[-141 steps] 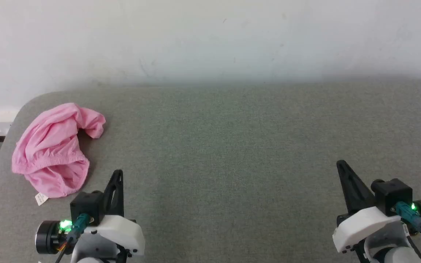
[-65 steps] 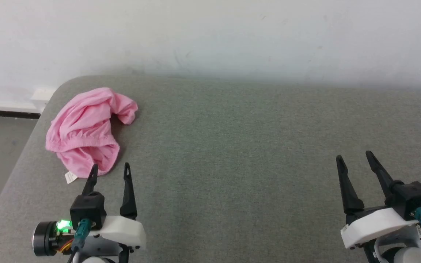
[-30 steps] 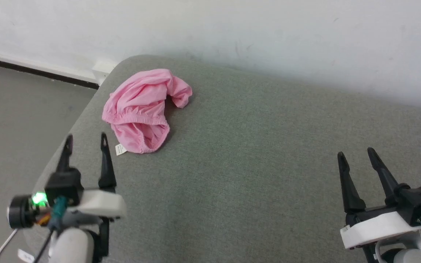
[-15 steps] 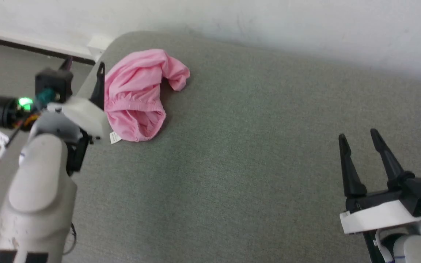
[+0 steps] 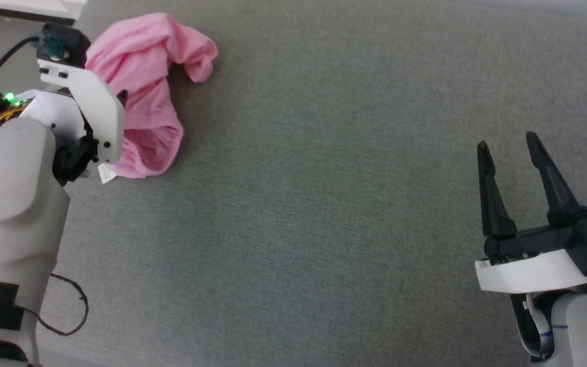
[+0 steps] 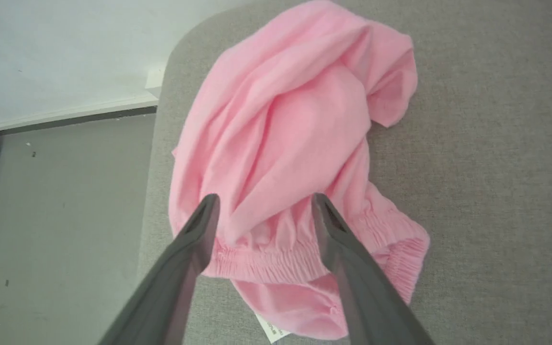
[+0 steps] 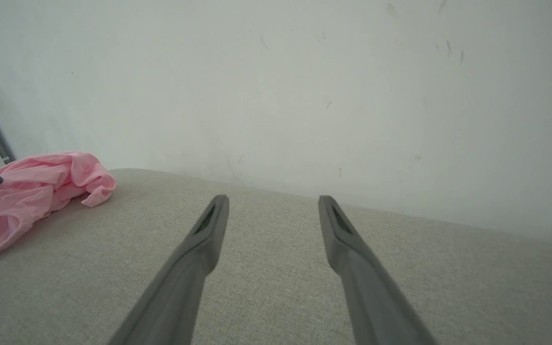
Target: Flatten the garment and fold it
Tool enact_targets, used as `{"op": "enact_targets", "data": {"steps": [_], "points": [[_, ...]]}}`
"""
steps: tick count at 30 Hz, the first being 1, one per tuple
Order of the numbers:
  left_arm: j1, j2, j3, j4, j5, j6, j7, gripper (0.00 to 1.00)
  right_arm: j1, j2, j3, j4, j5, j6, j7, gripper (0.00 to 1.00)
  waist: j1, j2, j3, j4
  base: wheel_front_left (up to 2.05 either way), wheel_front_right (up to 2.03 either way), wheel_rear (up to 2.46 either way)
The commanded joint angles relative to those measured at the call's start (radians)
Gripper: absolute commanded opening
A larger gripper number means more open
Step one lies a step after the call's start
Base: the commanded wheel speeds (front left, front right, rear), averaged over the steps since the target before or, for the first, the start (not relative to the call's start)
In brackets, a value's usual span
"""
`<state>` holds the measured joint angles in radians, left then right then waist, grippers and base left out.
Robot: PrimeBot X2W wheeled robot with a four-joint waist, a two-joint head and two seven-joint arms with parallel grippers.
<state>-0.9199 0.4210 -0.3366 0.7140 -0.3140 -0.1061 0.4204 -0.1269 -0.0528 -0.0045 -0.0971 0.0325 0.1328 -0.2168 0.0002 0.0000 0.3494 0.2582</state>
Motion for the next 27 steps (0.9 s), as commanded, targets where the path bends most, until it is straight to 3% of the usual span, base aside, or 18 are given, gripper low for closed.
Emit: {"op": "enact_targets", "data": {"steps": [1, 6, 11, 13, 16, 20, 27], "points": [[-0.038, 0.024, -0.051, 0.025, -0.059, -0.008, 0.066, 1.0, -0.03, 0.002, 0.0, -0.011, -0.01, -0.002, -0.014, 1.0, -0.0002, 0.0, 0.084, -0.056, 0.0, 0.0, 0.0], [-0.06, 0.087, -0.209, 0.024, -0.205, -0.013, 0.263, 1.0, -0.058, 0.002, 0.012, -0.016, -0.014, -0.002, -0.024, 1.0, -0.0002, 0.0, 0.124, -0.068, 0.0, 0.0, 0.0], [-0.074, 0.16, -0.348, 0.001, -0.321, -0.019, 0.348, 1.0, -0.075, 0.002, 0.022, -0.014, -0.012, -0.002, -0.035, 1.0, -0.0002, 0.0, 0.144, -0.064, 0.0, 0.0, 0.0], [-0.084, 0.182, -0.385, 0.002, -0.365, -0.021, 0.356, 0.0, -0.075, 0.003, 0.027, -0.011, -0.012, -0.002, -0.039, 1.0, -0.0002, 0.0, 0.14, -0.058, 0.0, 0.0, 0.0], [-0.118, 0.221, -0.43, 0.003, -0.411, -0.024, 0.334, 0.0, -0.071, 0.003, 0.032, -0.007, -0.009, -0.002, -0.045, 1.0, -0.0002, 0.0, 0.122, -0.047, 0.0, 0.0, 0.0], [-0.153, 0.243, -0.433, -0.001, -0.432, -0.024, 0.23, 0.0, -0.052, 0.003, 0.033, 0.004, 0.0, -0.002, -0.045, 1.0, -0.0002, 0.0, 0.056, -0.038, 0.0, 0.0, 0.0], [-0.229, 0.265, -0.493, -0.061, -0.408, -0.024, 0.074, 0.0, 0.003, 0.003, 0.025, 0.016, 0.03, -0.002, -0.045, 1.0, -0.0002, 0.0, -0.054, -0.042, 0.0, 0.0, 0.0]]}}
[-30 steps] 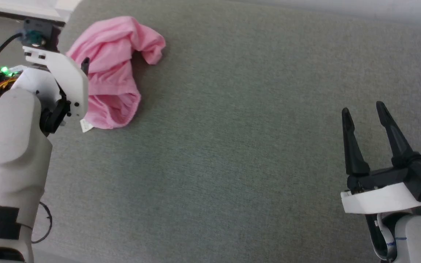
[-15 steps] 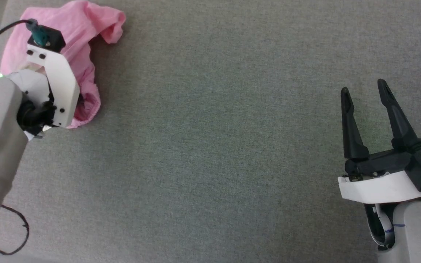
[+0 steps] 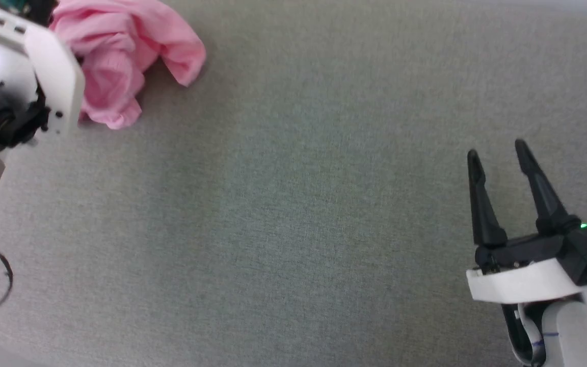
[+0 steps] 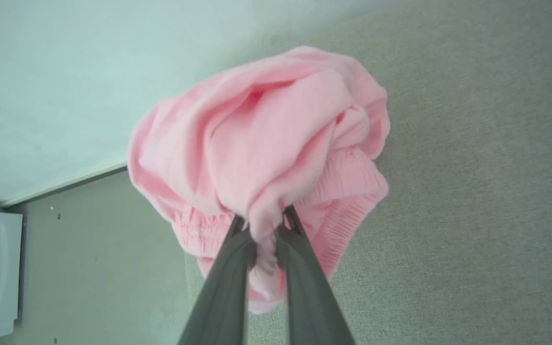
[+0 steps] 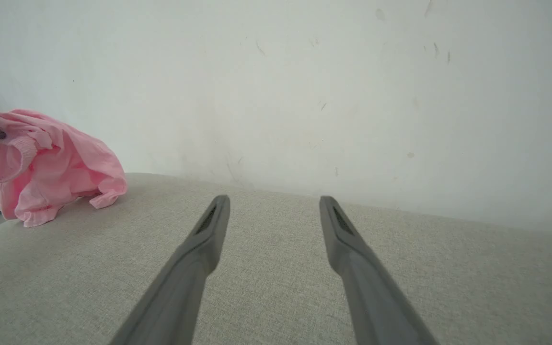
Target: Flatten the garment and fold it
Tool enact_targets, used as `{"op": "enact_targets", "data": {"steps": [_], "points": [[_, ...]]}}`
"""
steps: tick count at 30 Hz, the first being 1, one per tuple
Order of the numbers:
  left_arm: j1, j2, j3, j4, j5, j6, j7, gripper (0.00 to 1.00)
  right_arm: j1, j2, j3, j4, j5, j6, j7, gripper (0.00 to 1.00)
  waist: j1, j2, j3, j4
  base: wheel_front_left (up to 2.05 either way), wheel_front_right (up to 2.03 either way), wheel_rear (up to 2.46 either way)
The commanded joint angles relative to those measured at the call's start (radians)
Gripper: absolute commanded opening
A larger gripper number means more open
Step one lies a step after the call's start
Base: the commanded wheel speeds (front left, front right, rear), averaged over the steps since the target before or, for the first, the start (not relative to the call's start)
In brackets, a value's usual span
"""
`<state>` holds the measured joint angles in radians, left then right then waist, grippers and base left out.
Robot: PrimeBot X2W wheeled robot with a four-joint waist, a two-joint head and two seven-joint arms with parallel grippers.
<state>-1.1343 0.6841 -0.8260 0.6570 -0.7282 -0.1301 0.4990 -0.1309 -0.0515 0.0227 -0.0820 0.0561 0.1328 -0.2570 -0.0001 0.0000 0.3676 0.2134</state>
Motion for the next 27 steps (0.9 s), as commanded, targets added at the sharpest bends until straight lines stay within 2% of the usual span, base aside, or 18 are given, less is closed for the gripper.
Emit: {"op": "enact_targets", "data": {"steps": [1, 6, 12, 20, 27], "points": [[-0.029, 0.004, -0.02, -0.018, 0.012, -0.001, -0.025, 0.0, 0.016, 0.001, -0.002, 0.003, 0.01, -0.002, -0.005, 1.0, 0.0001, 0.0, -0.088, -0.002, 0.0, 0.0, 0.0], [-0.112, -0.015, -0.114, -0.106, 0.024, -0.001, -0.094, 0.0, 0.052, 0.001, -0.005, 0.006, 0.03, -0.002, -0.005, 1.0, 0.0001, 0.0, -0.148, -0.048, 0.0, 0.0, 0.0], [-0.192, -0.062, -0.231, -0.184, 0.046, -0.001, -0.153, 0.0, 0.071, 0.001, 0.0, 0.01, 0.06, -0.002, -0.005, 1.0, 0.0001, 0.0, -0.196, -0.164, 0.0, 0.0, 0.0], [-0.257, -0.194, -0.324, -0.226, 0.012, -0.001, -0.231, 0.0, 0.094, 0.001, -0.004, 0.013, 0.08, -0.002, -0.005, 1.0, 0.0001, 0.0, -0.209, -0.322, 0.0, 0.0, 0.0], [-0.184, -0.305, -0.419, -0.184, -0.034, -0.001, -0.265, 0.0, 0.097, 0.001, -0.01, 0.011, 0.096, -0.002, -0.005, 1.0, 0.0001, 0.0, -0.176, -0.383, 0.0, 0.0, 0.0]]}}
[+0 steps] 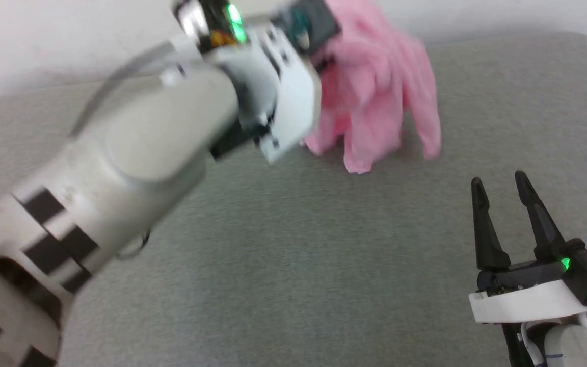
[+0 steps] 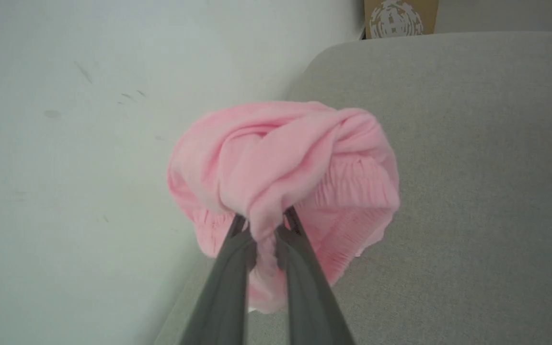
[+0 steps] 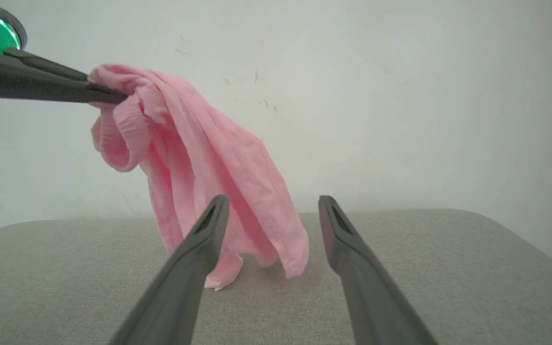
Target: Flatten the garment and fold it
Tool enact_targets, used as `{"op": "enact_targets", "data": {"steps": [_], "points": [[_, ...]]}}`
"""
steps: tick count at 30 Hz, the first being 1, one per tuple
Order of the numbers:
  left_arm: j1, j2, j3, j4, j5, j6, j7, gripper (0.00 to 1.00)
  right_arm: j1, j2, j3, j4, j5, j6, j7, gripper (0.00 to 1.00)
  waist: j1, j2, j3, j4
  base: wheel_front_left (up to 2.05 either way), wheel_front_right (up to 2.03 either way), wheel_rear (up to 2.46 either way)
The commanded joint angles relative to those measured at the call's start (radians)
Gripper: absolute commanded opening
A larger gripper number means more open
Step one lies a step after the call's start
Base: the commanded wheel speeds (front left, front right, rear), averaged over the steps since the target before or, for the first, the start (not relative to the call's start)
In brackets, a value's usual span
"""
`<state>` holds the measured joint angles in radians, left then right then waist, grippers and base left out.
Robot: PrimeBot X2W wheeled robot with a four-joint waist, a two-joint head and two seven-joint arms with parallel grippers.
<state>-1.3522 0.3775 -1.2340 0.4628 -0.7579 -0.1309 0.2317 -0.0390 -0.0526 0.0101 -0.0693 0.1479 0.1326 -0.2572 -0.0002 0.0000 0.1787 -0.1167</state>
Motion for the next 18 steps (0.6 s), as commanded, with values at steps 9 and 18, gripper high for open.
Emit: {"op": "enact_targets", "data": {"steps": [9, 18], "points": [[0.407, 0.054, -0.046, -0.038, 0.097, 0.0, 0.228, 0.0, -0.023, 0.002, 0.02, 0.005, 0.017, -0.002, -0.005, 1.0, 0.0002, 0.0, 0.049, -0.055, 0.0, 0.0, 0.0], [0.447, 0.12, -0.038, -0.059, 0.056, 0.0, 0.075, 1.0, -0.008, 0.002, 0.017, 0.019, 0.008, -0.002, -0.005, 1.0, 0.0002, 0.0, 0.003, 0.002, 0.0, 0.0, 0.0]]}}
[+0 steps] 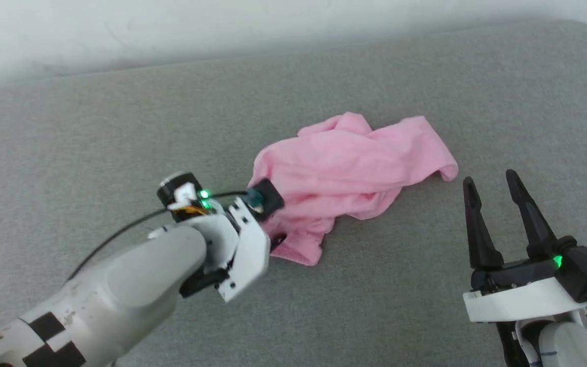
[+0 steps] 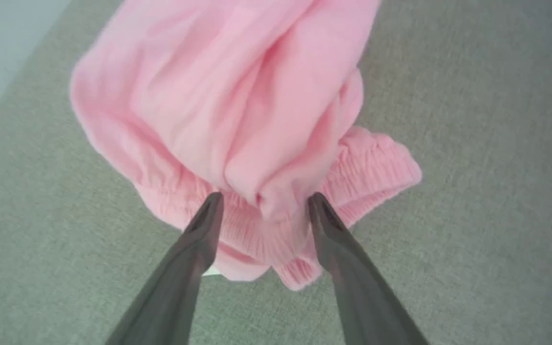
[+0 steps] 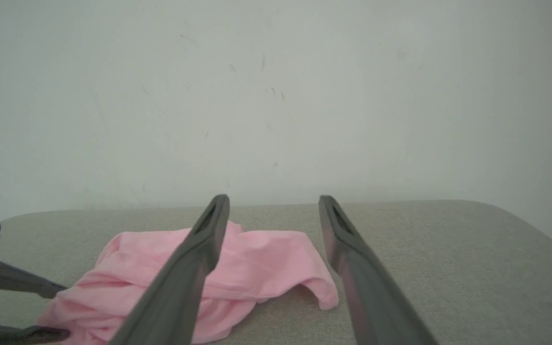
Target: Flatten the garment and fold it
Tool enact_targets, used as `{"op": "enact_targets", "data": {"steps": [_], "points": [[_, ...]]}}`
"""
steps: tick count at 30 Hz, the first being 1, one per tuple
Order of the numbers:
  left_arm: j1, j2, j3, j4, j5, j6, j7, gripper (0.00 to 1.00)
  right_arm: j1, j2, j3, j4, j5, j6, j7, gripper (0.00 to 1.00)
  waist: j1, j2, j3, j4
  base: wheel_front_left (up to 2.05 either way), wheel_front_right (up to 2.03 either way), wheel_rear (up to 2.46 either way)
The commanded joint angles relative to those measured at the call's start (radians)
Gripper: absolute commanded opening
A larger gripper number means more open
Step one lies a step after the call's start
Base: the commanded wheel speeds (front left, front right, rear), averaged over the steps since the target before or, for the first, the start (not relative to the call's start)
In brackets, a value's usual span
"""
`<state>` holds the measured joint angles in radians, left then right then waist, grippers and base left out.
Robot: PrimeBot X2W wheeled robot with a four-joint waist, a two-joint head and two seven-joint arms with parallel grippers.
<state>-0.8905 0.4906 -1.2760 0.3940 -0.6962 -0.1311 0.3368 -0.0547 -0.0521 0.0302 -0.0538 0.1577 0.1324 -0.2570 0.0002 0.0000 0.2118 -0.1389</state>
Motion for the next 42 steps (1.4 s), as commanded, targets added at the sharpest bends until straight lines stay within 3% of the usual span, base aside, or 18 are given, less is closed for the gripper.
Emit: {"op": "enact_targets", "data": {"steps": [1, 5, 8, 12, 16, 18, 21, 24, 31, 42], "points": [[-0.022, 0.003, 0.021, 0.017, -0.01, 0.0, -0.083, 1.0, 0.014, 0.002, -0.004, 0.005, -0.005, -0.002, -0.005, 1.0, -0.0002, 0.0, -0.042, 0.031, 0.0, 0.0, 0.0], [-0.024, -0.012, 0.099, 0.019, -0.003, 0.041, -0.293, 1.0, 0.044, 0.002, -0.019, 0.01, -0.013, -0.002, -0.005, 1.0, -0.0002, 0.0, -0.099, 0.063, 0.0, 0.0, 0.0], [0.007, -0.006, 0.158, -0.011, -0.007, 0.105, -0.424, 1.0, 0.065, 0.002, -0.036, 0.01, -0.022, -0.002, -0.005, 1.0, -0.0002, 0.0, -0.136, 0.089, 0.0, 0.0, 0.0], [0.084, 0.011, 0.242, -0.055, 0.003, 0.246, -0.568, 1.0, 0.089, 0.002, -0.056, 0.006, -0.034, -0.002, -0.005, 1.0, -0.0002, 0.0, -0.166, 0.122, 0.0, 0.0, 0.0], [0.206, 0.011, 0.386, -0.141, 0.057, 0.426, -0.597, 1.0, 0.097, 0.002, -0.08, 0.001, -0.037, -0.002, -0.005, 1.0, -0.0002, 0.0, -0.17, 0.145, 0.0, 0.0, 0.0], [0.287, 0.008, 0.478, -0.218, 0.141, 0.501, -0.598, 1.0, 0.098, 0.002, -0.087, -0.002, -0.037, -0.002, -0.005, 1.0, -0.0002, 0.0, -0.17, 0.151, 0.0, 0.0, 0.0], [0.428, -0.014, 0.595, -0.308, 0.26, 0.592, -0.598, 1.0, 0.104, 0.002, -0.099, 0.0, -0.037, -0.002, -0.005, 1.0, -0.0002, 0.0, -0.175, 0.158, 0.0, 0.0, 0.0], [0.556, -0.047, 0.7, -0.363, 0.344, 0.646, -0.598, 1.0, 0.109, 0.002, -0.11, 0.005, -0.035, -0.002, -0.005, 1.0, -0.0002, 0.0, -0.178, 0.162, 0.0, 0.0, 0.0], [0.737, -0.124, 0.86, -0.398, 0.439, 0.644, -0.598, 1.0, 0.125, 0.002, -0.12, 0.02, -0.028, -0.002, -0.005, 1.0, -0.0002, 0.0, -0.186, 0.165, 0.0, 0.0, 0.0], [0.873, -0.251, 1.002, -0.395, 0.557, 0.531, -0.598, 1.0, 0.151, 0.002, -0.13, 0.043, 0.002, -0.002, -0.005, 1.0, -0.0002, 0.0, -0.196, 0.167, 0.0, 0.0, 0.0]]}}
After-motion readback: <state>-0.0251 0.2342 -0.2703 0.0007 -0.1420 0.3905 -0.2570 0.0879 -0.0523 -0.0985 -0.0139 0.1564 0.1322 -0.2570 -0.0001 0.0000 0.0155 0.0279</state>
